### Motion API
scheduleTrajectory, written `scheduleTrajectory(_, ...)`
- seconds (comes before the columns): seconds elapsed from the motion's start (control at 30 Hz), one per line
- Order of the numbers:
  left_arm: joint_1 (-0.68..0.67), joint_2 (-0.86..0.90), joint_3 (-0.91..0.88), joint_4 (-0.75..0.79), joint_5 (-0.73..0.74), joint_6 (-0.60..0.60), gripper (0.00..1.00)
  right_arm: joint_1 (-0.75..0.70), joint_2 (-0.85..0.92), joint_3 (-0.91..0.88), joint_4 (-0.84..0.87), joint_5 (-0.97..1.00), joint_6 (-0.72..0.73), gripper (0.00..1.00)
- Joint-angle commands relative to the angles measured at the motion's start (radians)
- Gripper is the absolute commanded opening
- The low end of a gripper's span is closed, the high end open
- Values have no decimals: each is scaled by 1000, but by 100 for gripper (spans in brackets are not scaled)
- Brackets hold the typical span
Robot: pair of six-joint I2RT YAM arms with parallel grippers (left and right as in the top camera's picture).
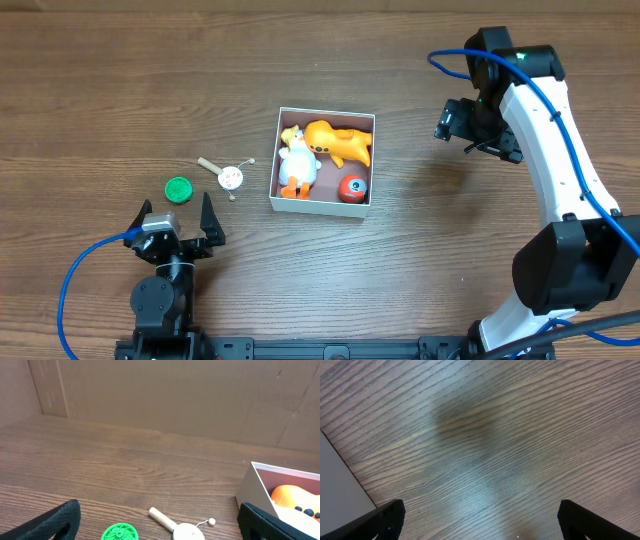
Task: Pack container
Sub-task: 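Open the right gripper and raise it out of the box, then move the left gripper over the wooden stick toy with white disc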
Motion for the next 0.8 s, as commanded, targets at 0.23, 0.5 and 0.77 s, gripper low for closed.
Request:
scheduleTrajectory(0.23, 4, -8, -2, -6, 171, -113, 100, 0, -37, 28, 0, 8, -3, 100)
scheduleTrajectory(0.5, 3, -8, -2, 12, 370, -437, 100, 0, -37, 28, 0, 8, -3, 100)
scheduleTrajectory(0.77, 3, 42, 40, -66, 365, -455, 100, 0, -37, 28, 0, 8, -3, 100)
